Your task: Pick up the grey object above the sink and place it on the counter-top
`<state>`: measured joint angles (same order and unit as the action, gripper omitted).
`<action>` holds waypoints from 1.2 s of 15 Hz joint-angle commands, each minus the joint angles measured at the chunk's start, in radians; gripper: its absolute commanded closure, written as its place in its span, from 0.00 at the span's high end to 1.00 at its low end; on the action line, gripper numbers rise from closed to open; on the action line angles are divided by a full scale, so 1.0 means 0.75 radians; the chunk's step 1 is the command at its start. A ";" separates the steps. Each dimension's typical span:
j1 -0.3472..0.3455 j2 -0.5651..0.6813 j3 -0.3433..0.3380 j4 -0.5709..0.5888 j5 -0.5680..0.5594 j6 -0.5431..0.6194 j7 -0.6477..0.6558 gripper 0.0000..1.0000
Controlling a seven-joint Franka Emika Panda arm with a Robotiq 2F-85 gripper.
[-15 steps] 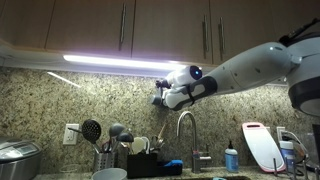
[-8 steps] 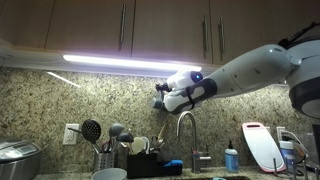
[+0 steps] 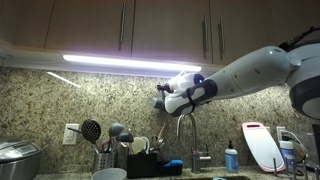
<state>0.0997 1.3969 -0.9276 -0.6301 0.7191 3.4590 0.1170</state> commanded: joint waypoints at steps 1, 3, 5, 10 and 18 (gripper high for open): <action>-0.034 0.000 0.018 0.076 0.007 0.001 -0.036 0.05; -0.055 0.005 0.015 0.123 0.018 0.000 -0.032 0.05; -0.076 0.015 0.010 0.170 0.025 0.000 -0.033 0.05; -0.062 0.008 0.003 0.124 0.009 -0.002 0.000 0.19; -0.059 0.019 0.003 0.122 0.009 -0.003 0.001 0.19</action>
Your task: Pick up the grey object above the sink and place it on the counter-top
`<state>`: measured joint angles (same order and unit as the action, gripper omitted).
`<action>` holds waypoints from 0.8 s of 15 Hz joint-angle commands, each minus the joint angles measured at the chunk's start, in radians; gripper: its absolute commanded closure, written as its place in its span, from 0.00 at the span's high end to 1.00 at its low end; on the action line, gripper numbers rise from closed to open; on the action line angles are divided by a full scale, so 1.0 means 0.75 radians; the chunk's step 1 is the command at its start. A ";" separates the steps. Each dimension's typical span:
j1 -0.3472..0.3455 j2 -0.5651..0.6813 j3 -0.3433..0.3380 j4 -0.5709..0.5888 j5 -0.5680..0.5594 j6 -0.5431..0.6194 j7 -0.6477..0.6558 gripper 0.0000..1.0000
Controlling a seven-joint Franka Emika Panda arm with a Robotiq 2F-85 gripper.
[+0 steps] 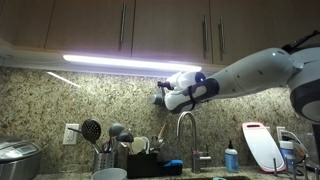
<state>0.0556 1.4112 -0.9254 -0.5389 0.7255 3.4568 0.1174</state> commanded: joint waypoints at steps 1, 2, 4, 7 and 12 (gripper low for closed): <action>0.000 0.000 0.000 0.000 0.000 0.000 0.000 0.19; 0.000 0.000 0.000 0.000 0.000 0.000 0.000 0.19; 0.000 0.000 0.000 0.000 0.000 0.000 0.000 0.19; -0.006 0.015 -0.033 0.020 0.033 0.000 -0.005 0.05; -0.047 0.084 -0.108 0.139 0.103 0.000 -0.006 0.05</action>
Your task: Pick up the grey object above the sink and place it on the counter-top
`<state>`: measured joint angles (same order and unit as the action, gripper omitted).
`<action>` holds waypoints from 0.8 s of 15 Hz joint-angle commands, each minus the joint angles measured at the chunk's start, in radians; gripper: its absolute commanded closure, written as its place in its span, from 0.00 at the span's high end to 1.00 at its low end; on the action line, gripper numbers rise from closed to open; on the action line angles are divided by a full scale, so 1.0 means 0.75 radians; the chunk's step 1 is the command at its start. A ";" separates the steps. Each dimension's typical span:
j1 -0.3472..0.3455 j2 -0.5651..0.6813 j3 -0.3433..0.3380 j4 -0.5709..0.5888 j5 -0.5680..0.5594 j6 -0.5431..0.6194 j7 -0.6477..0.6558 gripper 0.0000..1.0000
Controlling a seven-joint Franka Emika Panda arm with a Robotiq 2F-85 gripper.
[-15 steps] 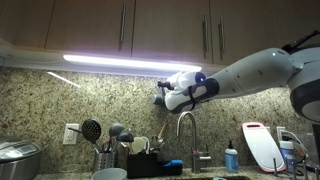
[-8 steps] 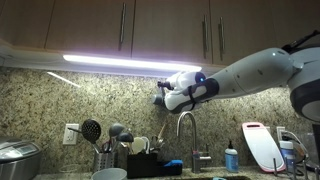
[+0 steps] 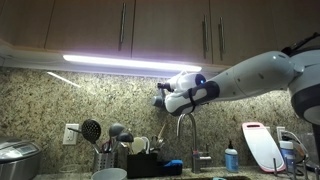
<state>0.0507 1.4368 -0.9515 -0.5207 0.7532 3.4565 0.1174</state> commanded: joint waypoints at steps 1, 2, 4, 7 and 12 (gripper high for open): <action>-0.048 0.065 -0.098 0.140 0.090 0.000 -0.007 0.05; -0.053 0.077 -0.125 0.160 0.116 0.000 -0.010 0.05; -0.048 0.042 -0.084 0.155 0.080 0.000 -0.025 0.05; -0.073 0.042 -0.057 0.214 0.050 0.000 -0.028 0.05; -0.083 0.042 0.011 0.240 -0.083 0.000 -0.039 0.05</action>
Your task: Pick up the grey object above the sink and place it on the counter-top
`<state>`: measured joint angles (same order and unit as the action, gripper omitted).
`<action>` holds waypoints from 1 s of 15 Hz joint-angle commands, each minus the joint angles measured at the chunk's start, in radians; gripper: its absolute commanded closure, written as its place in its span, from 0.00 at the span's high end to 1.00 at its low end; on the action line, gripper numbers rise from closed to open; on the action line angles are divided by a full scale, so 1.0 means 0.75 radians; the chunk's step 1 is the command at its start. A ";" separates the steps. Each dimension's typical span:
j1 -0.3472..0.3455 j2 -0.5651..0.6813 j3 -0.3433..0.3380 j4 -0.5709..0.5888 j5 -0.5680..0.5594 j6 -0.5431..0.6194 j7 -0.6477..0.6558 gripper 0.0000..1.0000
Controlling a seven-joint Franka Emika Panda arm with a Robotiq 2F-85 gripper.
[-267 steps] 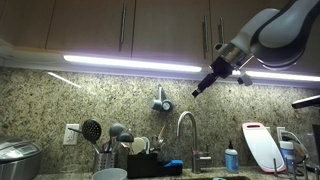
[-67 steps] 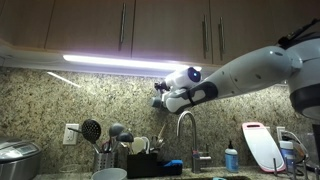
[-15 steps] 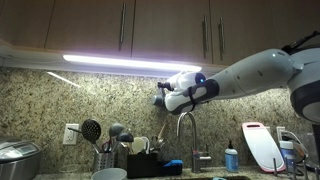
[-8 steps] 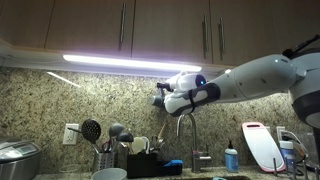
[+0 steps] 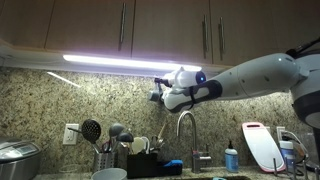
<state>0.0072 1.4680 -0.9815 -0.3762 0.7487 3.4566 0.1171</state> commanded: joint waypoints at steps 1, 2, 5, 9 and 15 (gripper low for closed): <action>-0.016 0.000 0.064 0.029 -0.105 0.000 -0.046 0.05; -0.013 0.000 0.100 0.018 -0.173 0.000 -0.037 0.05; -0.004 0.006 0.189 0.000 -0.364 -0.001 -0.036 0.05; -0.017 0.017 0.319 0.015 -0.653 -0.001 -0.023 0.05; -0.049 0.022 0.452 -0.016 -1.053 -0.002 -0.004 0.05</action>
<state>-0.0078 1.4849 -0.6741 -0.3892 0.0764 3.4554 0.1163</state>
